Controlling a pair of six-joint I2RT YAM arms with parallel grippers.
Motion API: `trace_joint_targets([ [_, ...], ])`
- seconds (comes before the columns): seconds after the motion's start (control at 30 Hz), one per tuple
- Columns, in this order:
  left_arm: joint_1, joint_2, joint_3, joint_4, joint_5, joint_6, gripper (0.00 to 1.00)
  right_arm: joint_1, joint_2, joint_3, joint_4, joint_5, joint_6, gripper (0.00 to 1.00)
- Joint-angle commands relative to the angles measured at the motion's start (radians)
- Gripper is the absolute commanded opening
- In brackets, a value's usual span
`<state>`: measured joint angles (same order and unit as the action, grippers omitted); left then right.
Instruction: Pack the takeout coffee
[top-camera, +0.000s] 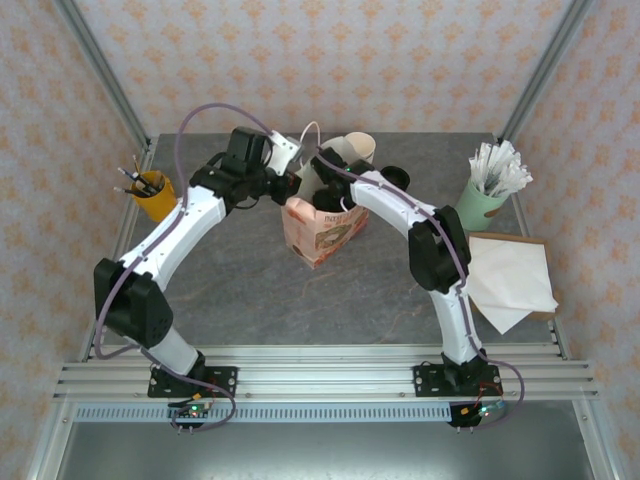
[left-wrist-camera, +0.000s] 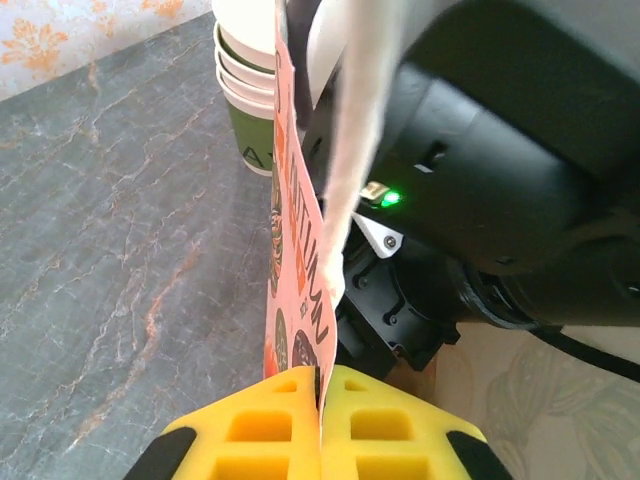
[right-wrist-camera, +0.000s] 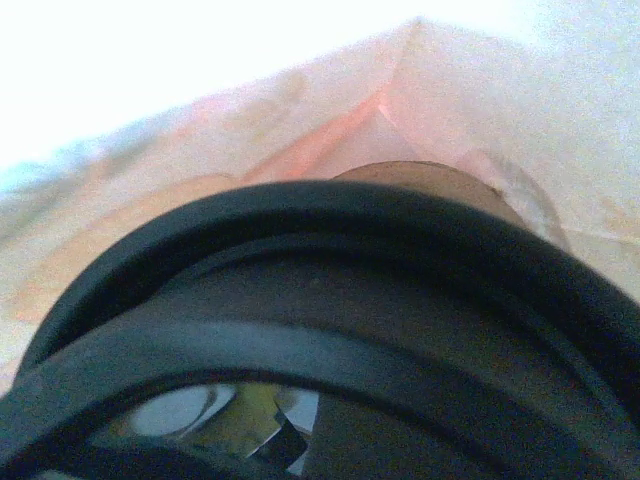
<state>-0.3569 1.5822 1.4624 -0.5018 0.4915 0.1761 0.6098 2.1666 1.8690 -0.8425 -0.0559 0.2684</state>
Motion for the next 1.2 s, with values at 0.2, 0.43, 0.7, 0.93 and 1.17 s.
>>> trace_joint_targets([
  [0.2, -0.046, -0.077, -0.042, 0.136, -0.137, 0.194, 0.0, 0.004, -0.167, -0.224, 0.218, 0.06, -0.059, 0.52],
  [0.43, -0.052, -0.045, -0.004, 0.078, -0.062, 0.314, 0.0, 0.022, -0.19, -0.264, 0.291, 0.084, -0.072, 0.54],
  [0.7, -0.135, -0.059, -0.079, 0.007, -0.113, 0.431, 0.0, 0.001, -0.197, -0.249, 0.297, 0.057, -0.045, 0.6],
  [0.93, -0.173, -0.068, -0.1, 0.045, -0.161, 0.396, 0.0, 0.001, -0.203, -0.26, 0.311, 0.036, -0.071, 0.65],
  [1.17, -0.173, -0.073, -0.124, 0.006, -0.188, 0.43, 0.0, -0.002, -0.23, -0.266, 0.326, 0.076, -0.041, 0.69],
])
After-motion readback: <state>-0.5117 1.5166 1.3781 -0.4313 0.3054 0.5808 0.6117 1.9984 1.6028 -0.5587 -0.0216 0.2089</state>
